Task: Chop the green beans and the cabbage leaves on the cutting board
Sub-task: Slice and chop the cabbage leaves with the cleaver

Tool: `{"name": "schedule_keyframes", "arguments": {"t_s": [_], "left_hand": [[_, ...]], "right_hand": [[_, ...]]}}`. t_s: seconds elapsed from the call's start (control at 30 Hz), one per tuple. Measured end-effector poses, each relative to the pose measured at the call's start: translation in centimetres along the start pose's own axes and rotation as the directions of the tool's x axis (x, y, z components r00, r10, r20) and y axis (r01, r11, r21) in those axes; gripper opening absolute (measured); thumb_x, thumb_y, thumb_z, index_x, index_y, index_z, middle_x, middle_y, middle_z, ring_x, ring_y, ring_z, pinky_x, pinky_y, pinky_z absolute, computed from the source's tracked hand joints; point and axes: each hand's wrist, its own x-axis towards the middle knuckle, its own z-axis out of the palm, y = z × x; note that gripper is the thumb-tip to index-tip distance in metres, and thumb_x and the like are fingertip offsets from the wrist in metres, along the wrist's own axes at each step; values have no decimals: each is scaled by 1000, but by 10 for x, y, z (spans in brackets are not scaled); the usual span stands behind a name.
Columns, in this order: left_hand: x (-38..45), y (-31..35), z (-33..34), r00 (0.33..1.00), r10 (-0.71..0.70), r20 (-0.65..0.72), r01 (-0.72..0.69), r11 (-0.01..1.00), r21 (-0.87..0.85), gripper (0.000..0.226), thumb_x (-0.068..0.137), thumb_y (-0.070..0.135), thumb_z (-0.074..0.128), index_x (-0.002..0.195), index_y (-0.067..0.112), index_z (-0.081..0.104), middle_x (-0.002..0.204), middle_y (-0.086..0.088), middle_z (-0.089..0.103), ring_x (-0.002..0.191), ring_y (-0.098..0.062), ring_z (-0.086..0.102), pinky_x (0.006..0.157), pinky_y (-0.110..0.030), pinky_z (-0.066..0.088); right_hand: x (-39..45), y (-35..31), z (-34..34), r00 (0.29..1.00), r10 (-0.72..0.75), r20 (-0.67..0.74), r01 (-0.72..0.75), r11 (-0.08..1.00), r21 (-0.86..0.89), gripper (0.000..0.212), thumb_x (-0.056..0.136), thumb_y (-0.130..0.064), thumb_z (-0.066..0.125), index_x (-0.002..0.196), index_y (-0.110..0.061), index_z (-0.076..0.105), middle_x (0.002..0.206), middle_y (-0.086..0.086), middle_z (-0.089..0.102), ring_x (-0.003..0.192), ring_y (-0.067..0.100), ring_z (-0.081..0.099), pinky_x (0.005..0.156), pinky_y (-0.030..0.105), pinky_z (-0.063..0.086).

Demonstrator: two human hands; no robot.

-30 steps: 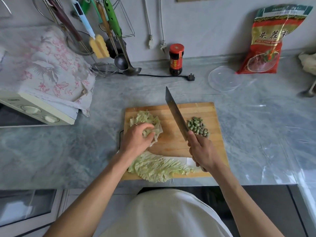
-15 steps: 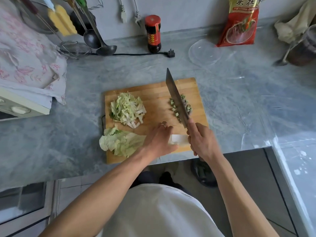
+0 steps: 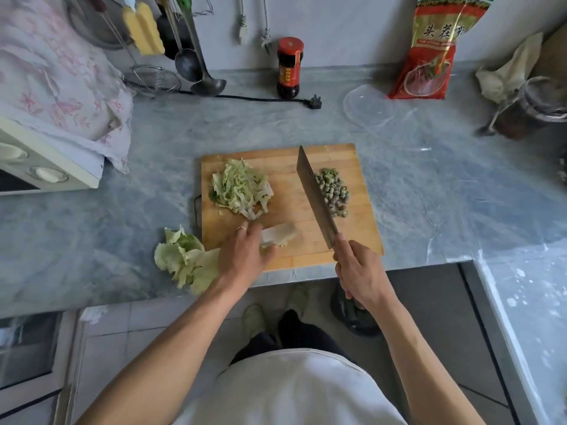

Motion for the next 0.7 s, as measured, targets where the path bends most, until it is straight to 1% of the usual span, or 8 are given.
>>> {"name": "schedule_keyframes", "arguments": {"t_s": [0.07,0.17,0.27,0.33,0.47,0.57,0.63,0.7], "left_hand": [[-5,8,2,999,13,-48,-13,1000,-2,35,87,36,68,113,14,58,105,-12,63,84,-34,64,64,-37,48],[-9,16,11,994,79,-75,-81,996,-20,40,89,25,67,129,20,60,116,-7,63,91,-28,64,66,-36,51],[-10,22,21,982,171,-85,-166,984,71,47,89,17,66,134,27,60,120,-6,62,99,-28,60,75,-39,55],[-8,30,22,980,171,-97,-157,979,133,49,88,17,66,136,29,59,120,-7,63,100,-29,58,79,-41,53],[-9,46,21,990,80,-114,-57,979,197,52,86,19,69,137,29,58,115,-10,64,96,-29,58,79,-41,51],[-12,49,20,987,36,-154,-5,981,195,53,86,18,67,137,30,58,114,-10,64,96,-30,58,79,-41,50],[-11,42,19,982,-4,-190,33,988,152,50,87,17,65,135,30,60,118,-10,63,102,-31,58,82,-42,51],[-11,36,16,984,27,-178,3,986,167,48,86,15,66,131,27,63,125,-9,63,116,-32,55,91,-44,51]], "right_hand": [[-5,0,-2,1000,15,24,-15,1000,-10,67,103,-54,34,83,6,54,68,24,59,47,27,49,48,40,44],[-3,-1,-6,998,15,66,-12,999,-47,72,100,-57,34,85,9,55,68,23,58,50,24,48,50,43,46],[5,1,-10,992,20,123,-11,997,-79,71,101,-57,32,88,8,58,65,13,59,42,20,51,44,33,45],[13,2,-13,989,0,149,16,994,-109,70,101,-58,30,89,4,59,67,15,62,40,21,54,42,31,47],[26,2,-18,975,-85,205,112,986,-122,68,102,-56,29,88,2,60,72,15,63,51,26,57,53,39,52],[32,6,-22,952,-148,268,179,979,-98,67,104,-53,30,89,5,60,82,24,64,69,42,62,67,52,55],[33,6,-22,934,-180,309,211,975,-68,64,105,-49,30,90,7,58,84,27,63,73,46,61,69,54,53],[33,8,-24,918,-188,348,222,973,-58,61,107,-46,30,94,8,57,83,28,62,71,48,58,70,53,53]]}}
